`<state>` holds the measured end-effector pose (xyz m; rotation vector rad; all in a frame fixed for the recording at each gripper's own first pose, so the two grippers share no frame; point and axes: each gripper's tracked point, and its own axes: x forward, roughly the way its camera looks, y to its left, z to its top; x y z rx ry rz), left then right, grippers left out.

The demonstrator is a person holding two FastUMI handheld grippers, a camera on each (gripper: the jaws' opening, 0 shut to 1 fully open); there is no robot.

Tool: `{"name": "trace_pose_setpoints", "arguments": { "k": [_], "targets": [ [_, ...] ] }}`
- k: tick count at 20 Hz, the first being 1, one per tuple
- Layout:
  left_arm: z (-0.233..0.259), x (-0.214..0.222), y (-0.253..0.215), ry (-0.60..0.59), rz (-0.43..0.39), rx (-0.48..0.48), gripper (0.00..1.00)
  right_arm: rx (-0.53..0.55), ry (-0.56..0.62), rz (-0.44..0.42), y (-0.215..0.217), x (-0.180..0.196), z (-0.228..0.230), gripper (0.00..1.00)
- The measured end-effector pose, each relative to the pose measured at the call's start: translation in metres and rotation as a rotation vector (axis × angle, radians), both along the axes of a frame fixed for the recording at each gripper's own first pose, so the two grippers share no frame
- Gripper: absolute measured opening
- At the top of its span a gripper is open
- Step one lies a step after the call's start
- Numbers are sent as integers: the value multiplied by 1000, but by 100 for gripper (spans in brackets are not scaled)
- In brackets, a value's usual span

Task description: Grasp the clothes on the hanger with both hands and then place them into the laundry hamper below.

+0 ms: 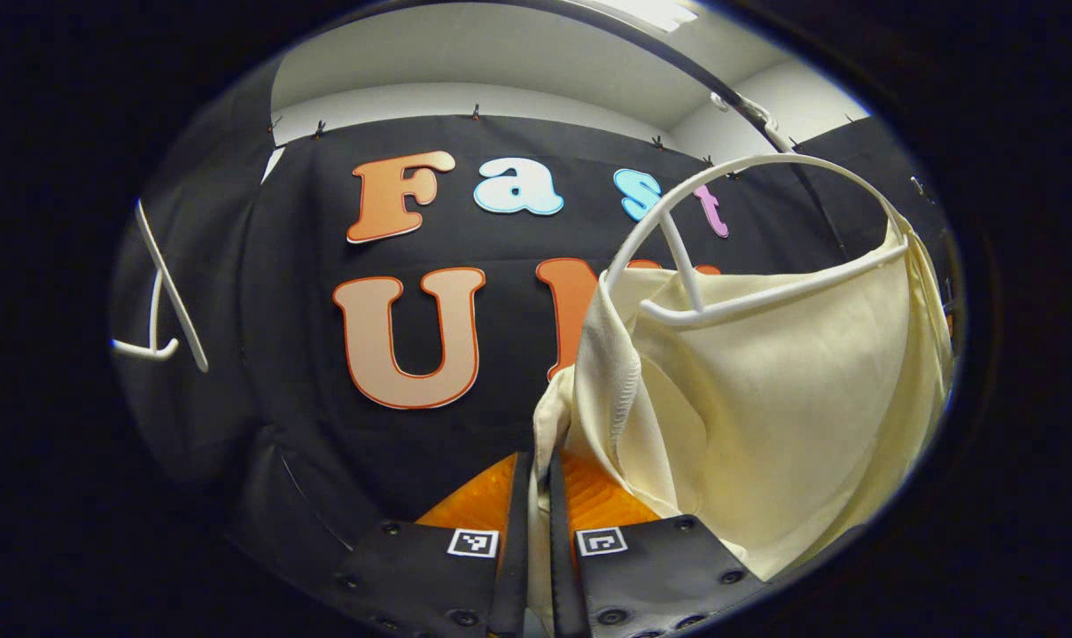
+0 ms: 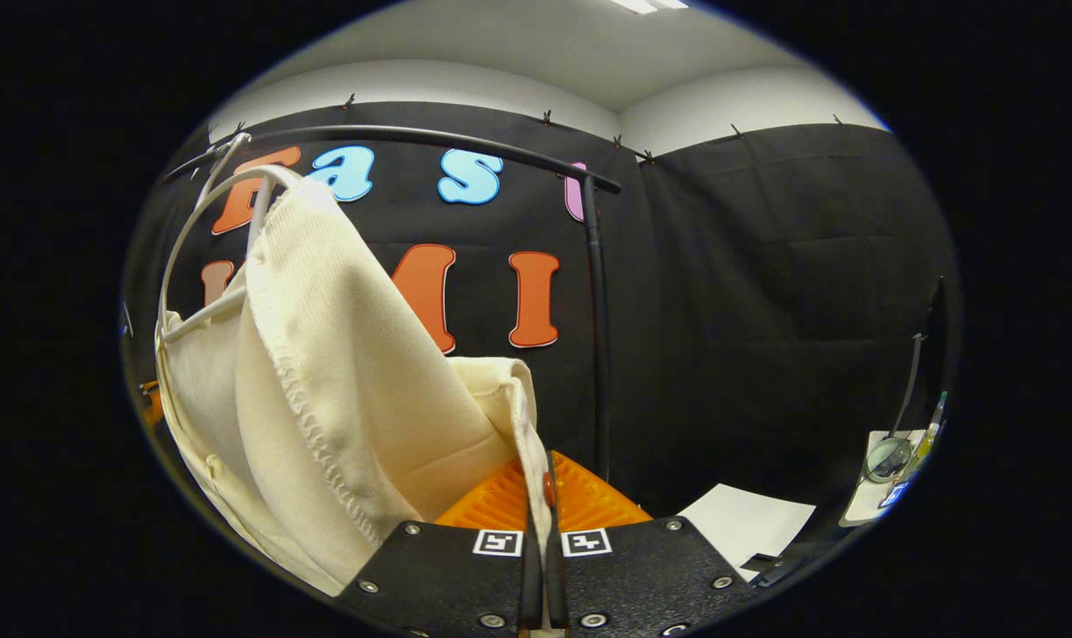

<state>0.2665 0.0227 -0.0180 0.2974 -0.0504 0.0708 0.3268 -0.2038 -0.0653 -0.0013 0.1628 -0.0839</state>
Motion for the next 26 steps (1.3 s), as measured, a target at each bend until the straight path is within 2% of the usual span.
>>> {"name": "trace_pose_setpoints", "arguments": {
  "k": [1,3,5,10,12,14,16,19,21,26],
  "targets": [
    [0,0,-1,4,-6,-7,18,31,-26,-22,-6,-3,8,2],
    [-1,0,3,25,-11,-71,19,87,-131,-59,-23,-6,60,1],
    [-1,-1,3,39,-17,-131,19,85,-214,-61,-35,-17,113,1],
    [15,-7,-12,3,-73,-164,19,-10,-353,50,-24,-31,237,1],
    [15,-8,-24,13,-98,-216,19,-44,-401,91,-18,-20,281,1],
    [17,-5,-27,11,-107,-247,19,-105,-415,136,-9,-3,301,1],
    [21,-5,-24,2,-101,-256,19,-140,-402,174,-2,21,301,1],
    [22,-5,-13,-12,-83,-274,19,-122,-321,182,-8,41,254,1],
    [21,-6,-8,-13,-79,-265,19,-75,-278,170,-15,43,217,1],
    [15,-4,17,-5,-32,-237,19,-7,-185,152,-14,15,120,1]
  ]
}}
